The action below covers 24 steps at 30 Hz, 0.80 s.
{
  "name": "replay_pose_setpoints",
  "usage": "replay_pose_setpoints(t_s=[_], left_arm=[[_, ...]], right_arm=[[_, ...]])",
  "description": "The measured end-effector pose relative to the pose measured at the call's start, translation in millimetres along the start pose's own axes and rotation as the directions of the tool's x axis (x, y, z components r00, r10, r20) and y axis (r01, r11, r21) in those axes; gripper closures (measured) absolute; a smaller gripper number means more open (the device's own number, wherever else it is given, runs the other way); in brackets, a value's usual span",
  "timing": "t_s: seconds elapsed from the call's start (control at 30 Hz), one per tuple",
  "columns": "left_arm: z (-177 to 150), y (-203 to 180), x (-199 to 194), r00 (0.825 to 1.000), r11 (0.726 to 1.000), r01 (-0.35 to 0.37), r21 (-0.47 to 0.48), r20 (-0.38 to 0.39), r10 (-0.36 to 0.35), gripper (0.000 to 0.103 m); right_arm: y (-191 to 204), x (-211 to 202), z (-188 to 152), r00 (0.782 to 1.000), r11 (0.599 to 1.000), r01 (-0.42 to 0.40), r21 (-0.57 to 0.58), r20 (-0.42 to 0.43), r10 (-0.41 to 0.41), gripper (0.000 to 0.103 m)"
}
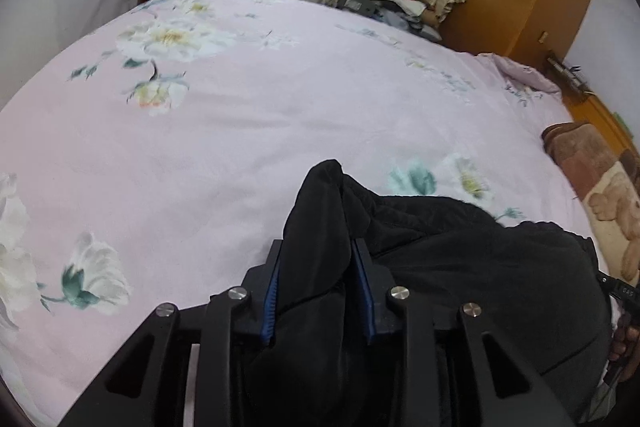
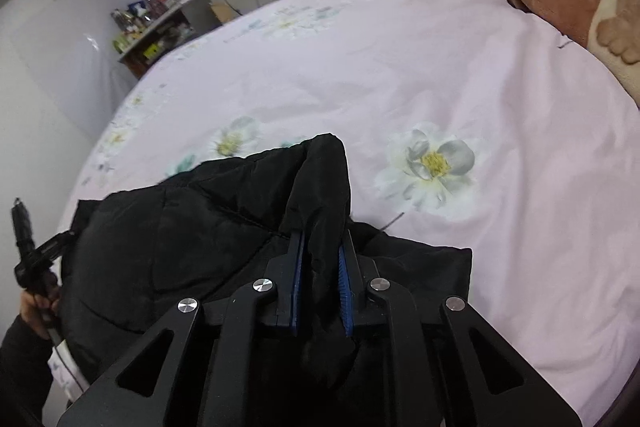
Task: Fold large clothes
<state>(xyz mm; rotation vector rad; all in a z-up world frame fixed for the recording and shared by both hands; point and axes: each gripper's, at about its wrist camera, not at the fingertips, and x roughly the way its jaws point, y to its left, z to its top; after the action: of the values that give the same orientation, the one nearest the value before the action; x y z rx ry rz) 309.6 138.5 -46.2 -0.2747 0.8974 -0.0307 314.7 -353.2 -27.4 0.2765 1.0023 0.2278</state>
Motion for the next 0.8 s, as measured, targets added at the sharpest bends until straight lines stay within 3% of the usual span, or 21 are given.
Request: replay_pose_setpoints(t_s=[0.17,0.4,0.53,0.67,0.8], left_arm=[[-11,3,19,0.999,0.999,-0.029,-0.016,0.019,0.029,0.065],[-10,-3,31,0.994,0.994,-0.108,-0.016,0.017,0.109,0.048],[0,3,5,0.996,0.995,-0.090,-0.035,0.023,0.091,0.047],[11,9,-40,0.987,0.993,-0.110,-0.031,0.115,0.113,0.047],[18,-2,-74,0.977,0.995,-0.085,-0.043,0.194,0.092,0.044]], right_arm=[[17,44,-15,0.988,0.985,0.149,-0.082,-0.030,-0.152,0.087],[16,62,-20,0.978,0.973,0.200,-0.117,-0.037,-0.205,0.084],[19,44,-16,0.977,0.973,0.209,-0.094,-0.019,-0.211,0.080],[31,-5,-10,0.972,0.973,0.222,-0.071,0.094,-0.215,0.077],[59,-42,-10,0.969,0.981,0.172,-0.089,0.197,-0.152,0.077]])
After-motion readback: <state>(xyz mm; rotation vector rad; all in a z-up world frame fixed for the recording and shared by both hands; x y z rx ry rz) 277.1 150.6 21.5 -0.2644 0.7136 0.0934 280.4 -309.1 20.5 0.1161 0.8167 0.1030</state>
